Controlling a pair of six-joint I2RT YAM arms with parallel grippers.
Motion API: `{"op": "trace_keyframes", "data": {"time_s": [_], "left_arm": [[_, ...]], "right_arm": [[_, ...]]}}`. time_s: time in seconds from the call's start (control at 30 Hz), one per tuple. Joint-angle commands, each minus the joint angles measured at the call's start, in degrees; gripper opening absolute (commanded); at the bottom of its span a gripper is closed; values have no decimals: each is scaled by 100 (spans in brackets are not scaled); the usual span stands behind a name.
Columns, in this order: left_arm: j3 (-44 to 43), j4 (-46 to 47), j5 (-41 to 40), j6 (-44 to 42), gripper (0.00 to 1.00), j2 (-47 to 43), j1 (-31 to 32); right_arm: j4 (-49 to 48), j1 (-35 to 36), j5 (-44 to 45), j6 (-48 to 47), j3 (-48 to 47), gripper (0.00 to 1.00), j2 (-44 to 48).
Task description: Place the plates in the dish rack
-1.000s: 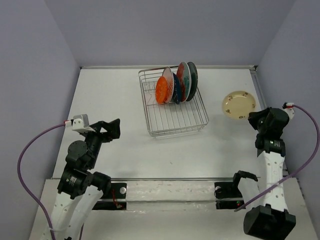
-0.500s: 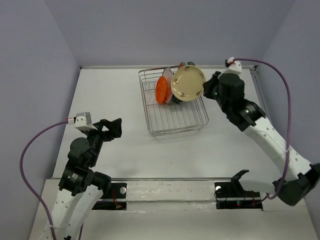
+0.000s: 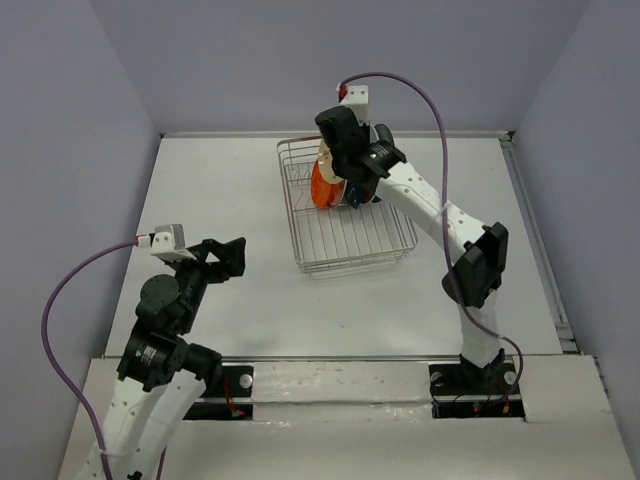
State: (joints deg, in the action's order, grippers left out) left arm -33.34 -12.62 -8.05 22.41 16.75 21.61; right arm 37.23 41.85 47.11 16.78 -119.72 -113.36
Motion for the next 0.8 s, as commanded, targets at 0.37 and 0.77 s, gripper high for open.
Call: {"op": "trace_keyframes", "data": {"time_s": [0.37,0.77], "left_arm": [[-49,313,6,-53,99,-137,195],[-41,313,-21,-44,99,-102,195]], "right_arm": [[645,438,966,-490,-1853,7,-1609],[636,667,1932,-1545,-2670,7,-2682]]}}
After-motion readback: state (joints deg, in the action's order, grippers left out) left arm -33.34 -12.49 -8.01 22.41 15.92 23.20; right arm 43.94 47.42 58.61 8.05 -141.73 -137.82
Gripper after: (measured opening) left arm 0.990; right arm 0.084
